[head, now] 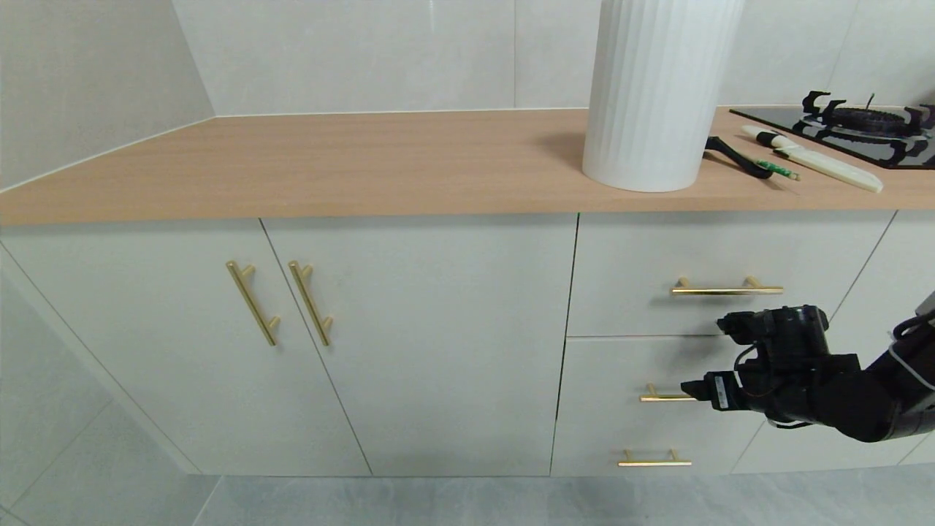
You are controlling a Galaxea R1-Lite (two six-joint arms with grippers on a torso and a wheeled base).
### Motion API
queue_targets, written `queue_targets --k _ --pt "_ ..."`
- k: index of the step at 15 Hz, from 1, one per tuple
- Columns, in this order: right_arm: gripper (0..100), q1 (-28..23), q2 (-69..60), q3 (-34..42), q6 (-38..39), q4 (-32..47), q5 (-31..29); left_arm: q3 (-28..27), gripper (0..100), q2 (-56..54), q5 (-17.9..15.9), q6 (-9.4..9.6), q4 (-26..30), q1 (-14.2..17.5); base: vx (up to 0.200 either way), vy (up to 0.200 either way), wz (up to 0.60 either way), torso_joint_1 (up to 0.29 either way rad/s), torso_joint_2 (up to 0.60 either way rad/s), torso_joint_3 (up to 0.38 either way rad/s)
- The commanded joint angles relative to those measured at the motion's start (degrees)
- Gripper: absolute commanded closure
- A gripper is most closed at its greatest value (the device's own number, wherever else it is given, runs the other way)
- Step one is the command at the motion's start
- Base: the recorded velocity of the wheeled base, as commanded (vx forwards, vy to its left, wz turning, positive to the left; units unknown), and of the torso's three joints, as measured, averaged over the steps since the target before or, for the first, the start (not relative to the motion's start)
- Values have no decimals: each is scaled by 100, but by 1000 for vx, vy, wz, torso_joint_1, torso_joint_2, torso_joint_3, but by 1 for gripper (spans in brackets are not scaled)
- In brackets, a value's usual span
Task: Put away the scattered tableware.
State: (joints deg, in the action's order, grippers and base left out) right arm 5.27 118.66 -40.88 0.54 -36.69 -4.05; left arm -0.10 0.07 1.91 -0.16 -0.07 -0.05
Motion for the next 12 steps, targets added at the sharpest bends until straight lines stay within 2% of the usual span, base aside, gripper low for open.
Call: queue_targets --k 1,5,10,12 --pt "0 -26 245 1 8 -163 -17 1 0 1 2 -2 -1 5 0 0 0 0 0 0" --pt "0 -17 632 -35 236 -813 -351 1 0 1 2 -2 -1 -4 0 0 0 0 0 0" --pt "0 -17 737 -105 254 -831 -369 1 0 1 2 -2 -1 -4 0 0 0 0 0 0" --pt "0 -26 851 -166 263 -857 -544 1 0 1 2 -2 -1 5 0 0 0 0 0 0"
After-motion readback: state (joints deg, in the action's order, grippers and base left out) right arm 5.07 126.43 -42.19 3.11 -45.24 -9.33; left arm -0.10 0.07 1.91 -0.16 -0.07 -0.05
